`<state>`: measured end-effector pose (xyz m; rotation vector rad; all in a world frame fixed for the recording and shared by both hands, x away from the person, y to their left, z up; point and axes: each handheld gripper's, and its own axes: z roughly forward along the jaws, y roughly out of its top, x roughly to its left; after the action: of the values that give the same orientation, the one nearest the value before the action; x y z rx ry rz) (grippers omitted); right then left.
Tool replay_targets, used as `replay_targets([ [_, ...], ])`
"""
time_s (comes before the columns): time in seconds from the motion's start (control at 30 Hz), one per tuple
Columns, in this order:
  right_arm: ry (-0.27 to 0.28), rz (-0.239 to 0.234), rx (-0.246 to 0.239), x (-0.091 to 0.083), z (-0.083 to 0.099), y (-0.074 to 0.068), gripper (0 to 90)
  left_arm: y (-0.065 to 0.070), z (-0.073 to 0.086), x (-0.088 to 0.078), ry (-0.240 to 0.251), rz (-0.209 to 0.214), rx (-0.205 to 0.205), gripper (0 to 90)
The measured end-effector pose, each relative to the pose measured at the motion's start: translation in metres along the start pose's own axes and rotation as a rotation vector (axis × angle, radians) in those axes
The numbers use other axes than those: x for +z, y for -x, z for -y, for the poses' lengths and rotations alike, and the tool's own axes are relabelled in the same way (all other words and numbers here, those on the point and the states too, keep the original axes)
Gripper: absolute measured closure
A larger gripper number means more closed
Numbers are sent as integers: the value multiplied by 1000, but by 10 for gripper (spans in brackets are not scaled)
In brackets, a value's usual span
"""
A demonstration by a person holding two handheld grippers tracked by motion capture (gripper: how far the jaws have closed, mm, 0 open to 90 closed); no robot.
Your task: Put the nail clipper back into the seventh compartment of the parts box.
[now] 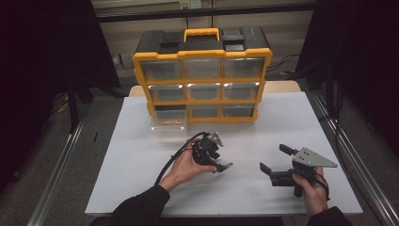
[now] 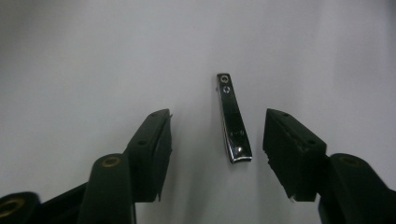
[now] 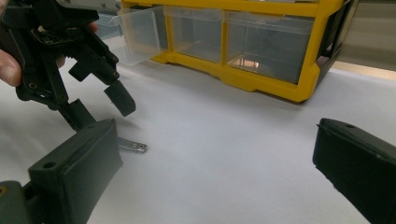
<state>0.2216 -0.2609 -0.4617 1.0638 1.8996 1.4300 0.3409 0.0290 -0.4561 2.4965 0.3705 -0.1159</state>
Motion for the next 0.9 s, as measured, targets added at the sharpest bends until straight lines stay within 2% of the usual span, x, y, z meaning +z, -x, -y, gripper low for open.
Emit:
replay_targets([
  [0.03, -1, 2, 0, 0, 0, 0, 5, 1, 1, 2, 7, 13, -9, 446],
  [0.07, -2, 2, 2, 0, 0, 1, 5, 0, 0, 2, -20, 23, 18, 469],
  [0.1, -3, 2, 2, 0, 0, 1, 5, 3, 0, 5, -4, 23, 0, 470],
  [0.13, -3, 1, -1, 0, 0, 0, 5, 3, 0, 6, -22, 21, 13, 471],
  [0.17, -2, 0, -3, 0, 0, 0, 5, 4, 0, 7, -42, 28, 5, 481],
  [0.2, -2, -2, -3, 0, 0, 0, 5, 3, 0, 7, -55, 26, 20, 493],
  [0.23, -2, -3, -4, 0, 0, 0, 5, 3, 0, 8, -39, 19, 2, 505],
  [0.4, -2, -4, 1, 0, 0, 0, 5, 2, 0, 8, -43, 15, 14, 553],
  [0.47, -2, -5, -3, 0, 0, 0, 5, 3, -1, 8, -56, 9, 35, 567],
  [0.63, -2, -5, -2, 0, 0, 0, 4, 5, -1, 9, -54, -15, 44, 599],
  [0.7, -4, -5, 0, 0, 0, -1, 4, 4, -2, 8, -70, -22, 64, 615],
  [0.77, -6, -6, -1, 1, 0, -1, 4, 5, -2, 9, -67, -33, 60, 636],
  [0.87, -6, -8, -2, 2, 0, -1, 4, 7, -3, 10, -77, -48, 76, 637],
  [0.9, -6, -8, -6, 2, 0, -1, 4, 8, -4, 10, -79, -40, 76, 638],
])
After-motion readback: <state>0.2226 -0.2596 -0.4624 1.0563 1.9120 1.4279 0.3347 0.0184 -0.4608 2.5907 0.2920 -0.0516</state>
